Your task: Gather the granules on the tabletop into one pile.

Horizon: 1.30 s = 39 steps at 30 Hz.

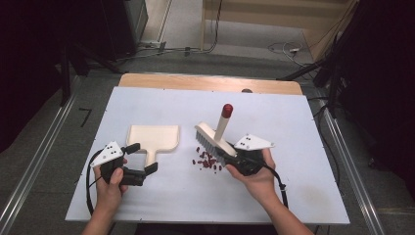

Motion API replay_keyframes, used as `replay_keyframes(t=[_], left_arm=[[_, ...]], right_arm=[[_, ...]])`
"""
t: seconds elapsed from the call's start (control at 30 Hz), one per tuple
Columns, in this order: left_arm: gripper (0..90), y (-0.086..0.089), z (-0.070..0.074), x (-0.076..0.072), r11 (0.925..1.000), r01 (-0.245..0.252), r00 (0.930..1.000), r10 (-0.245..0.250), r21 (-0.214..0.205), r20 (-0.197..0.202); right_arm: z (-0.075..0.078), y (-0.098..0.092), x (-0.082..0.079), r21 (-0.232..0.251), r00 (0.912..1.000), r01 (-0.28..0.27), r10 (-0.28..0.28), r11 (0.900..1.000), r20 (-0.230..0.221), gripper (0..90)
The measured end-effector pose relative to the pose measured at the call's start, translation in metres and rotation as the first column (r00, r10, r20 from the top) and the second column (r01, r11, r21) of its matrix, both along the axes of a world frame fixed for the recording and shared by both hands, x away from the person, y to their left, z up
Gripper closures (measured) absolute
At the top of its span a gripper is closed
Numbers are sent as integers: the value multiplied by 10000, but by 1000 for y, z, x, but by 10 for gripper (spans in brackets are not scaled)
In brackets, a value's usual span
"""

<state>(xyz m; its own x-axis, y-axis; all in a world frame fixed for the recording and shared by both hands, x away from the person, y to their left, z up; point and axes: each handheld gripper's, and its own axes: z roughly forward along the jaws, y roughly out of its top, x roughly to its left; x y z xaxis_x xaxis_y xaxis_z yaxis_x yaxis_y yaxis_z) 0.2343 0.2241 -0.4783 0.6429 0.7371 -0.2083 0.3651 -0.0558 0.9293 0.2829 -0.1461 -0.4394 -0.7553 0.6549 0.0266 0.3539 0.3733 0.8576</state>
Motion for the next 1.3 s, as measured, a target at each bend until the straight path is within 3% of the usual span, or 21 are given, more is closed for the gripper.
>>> replay_keyframes(t=[0.23, 0.37, 0.77, 1.3], left_arm=[[0, 2, 0, 0, 10000, -49, 10000, 49, 52, -11], [0, 3, 0, 0, 10000, -73, 10000, 73, 46, -8], [0, 2, -1, 0, 10000, -79, 9999, 79, 49, -75], [0, 3, -1, 1, 9999, -125, 9999, 125, 1, -79]], right_arm=[[-18, 31, -18, 200, 9929, -623, 640, 9979, -1005, 656], [-28, 34, -17, 82, 9915, -492, 498, 9988, -1201, 657], [-38, 2, 11, 313, 9886, 584, -534, 9978, -1407, 656], [-34, -32, 29, 189, 9810, 1531, -1497, 9880, -1232, 656]])
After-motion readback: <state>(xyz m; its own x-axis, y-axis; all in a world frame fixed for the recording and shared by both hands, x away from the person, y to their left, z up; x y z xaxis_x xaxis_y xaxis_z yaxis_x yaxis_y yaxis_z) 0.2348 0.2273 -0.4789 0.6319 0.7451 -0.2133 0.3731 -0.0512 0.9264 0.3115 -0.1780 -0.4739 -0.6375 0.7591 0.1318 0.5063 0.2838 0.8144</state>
